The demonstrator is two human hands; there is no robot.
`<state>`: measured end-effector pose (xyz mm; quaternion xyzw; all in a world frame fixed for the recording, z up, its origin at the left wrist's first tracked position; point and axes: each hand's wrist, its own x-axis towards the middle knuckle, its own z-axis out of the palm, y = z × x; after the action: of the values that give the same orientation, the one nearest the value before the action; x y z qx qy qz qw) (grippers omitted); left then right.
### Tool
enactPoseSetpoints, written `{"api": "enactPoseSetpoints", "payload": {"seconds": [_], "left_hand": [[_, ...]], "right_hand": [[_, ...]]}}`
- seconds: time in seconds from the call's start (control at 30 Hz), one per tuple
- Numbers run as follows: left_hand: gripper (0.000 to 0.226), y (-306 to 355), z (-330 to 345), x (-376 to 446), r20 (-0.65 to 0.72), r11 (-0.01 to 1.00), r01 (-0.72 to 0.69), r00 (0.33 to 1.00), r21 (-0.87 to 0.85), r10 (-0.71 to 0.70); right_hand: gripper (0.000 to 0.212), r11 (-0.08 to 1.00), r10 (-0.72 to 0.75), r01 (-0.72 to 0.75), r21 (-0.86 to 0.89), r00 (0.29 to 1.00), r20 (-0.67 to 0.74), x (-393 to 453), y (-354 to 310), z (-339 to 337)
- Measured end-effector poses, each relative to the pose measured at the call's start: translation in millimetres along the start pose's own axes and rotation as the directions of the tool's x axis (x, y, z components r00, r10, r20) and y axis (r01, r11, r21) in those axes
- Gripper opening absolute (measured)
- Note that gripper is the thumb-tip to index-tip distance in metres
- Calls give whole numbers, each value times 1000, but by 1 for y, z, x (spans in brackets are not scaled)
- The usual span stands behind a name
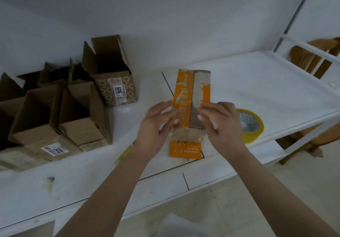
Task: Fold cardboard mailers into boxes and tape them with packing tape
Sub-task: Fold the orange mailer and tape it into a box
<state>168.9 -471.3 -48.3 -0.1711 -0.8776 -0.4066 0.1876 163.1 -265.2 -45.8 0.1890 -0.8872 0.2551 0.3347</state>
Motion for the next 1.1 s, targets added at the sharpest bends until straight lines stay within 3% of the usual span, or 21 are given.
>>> {"api": "enactPoseSetpoints", "payload": {"seconds": [0.13,0.27,0.47,0.73,0.8,0.87,0.97,1.1], "left_hand": [[35,-8,15,9,126,995,-81,988,-50,87],[45,-25,19,4,177,999,8,984,-47,0],[55,-31,19,1,230,997,-22,972,-70,38],[71,-32,12,-3,315,987,-18,946,-162,69],[80,-29,13,-12,245,977,38,970,-211,15],[89,-26,17,-25,101,949,215,975,-229,-197],[74,-26,25,-41,-37,901,386,916,-196,-400],[26,-12,36,-49,-80,947,310,945,-83,-316]], "right_hand": [[19,999,-18,20,-30,998,61,-11,-4,16],[32,993,-101,105,-49,992,74,-19,9,23],[40,976,-210,216,-36,970,121,-30,29,28],[51,988,-153,154,-1,980,127,-40,30,31],[51,991,-131,129,27,986,100,-40,27,30],[49,994,-107,106,18,991,77,-40,23,32],[43,997,-82,82,5,995,51,-41,18,36],[41,998,-71,70,2,996,52,-41,18,37]]}}
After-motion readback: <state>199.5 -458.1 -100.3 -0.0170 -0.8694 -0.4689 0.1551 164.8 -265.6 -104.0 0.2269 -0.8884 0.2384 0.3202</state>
